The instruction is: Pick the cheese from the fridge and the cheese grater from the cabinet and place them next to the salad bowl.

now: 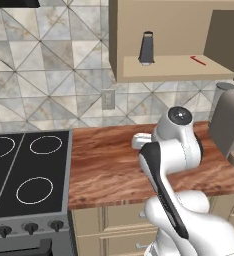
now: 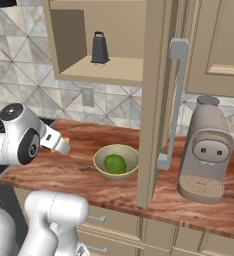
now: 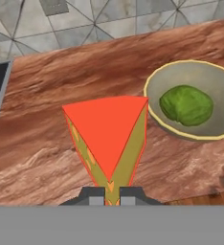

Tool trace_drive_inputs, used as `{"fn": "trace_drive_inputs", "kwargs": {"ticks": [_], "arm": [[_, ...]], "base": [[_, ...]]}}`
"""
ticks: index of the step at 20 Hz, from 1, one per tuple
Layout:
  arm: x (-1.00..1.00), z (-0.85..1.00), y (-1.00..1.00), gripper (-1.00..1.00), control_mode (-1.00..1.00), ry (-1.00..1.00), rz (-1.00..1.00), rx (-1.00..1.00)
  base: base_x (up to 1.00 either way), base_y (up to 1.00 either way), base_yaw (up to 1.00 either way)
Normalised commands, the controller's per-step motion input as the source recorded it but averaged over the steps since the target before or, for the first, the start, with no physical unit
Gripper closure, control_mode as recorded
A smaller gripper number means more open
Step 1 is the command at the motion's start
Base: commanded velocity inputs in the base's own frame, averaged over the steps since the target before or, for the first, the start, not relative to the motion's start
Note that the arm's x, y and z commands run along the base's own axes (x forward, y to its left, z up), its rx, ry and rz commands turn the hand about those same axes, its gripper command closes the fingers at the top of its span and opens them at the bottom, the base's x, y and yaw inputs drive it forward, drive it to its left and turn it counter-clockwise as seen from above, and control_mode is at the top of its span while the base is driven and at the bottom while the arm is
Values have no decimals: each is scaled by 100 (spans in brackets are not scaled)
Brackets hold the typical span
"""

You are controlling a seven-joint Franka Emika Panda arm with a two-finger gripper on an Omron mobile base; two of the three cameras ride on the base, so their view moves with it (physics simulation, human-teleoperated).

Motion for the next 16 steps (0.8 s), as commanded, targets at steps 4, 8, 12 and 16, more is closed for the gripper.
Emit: {"fn": "trace_drive_inputs", "kwargs": {"ticks": [4, 8, 12, 16], "arm": [[17, -25, 0, 100, -100, 3, 0, 0], [22, -32, 0, 100, -100, 7, -1, 0], [21, -31, 0, 100, -100, 4, 0, 0], [11, -36, -1, 100, -100, 3, 0, 0]], "base": [[0, 0, 0], [0, 0, 0], [0, 0, 0], [0, 0, 0]]}}
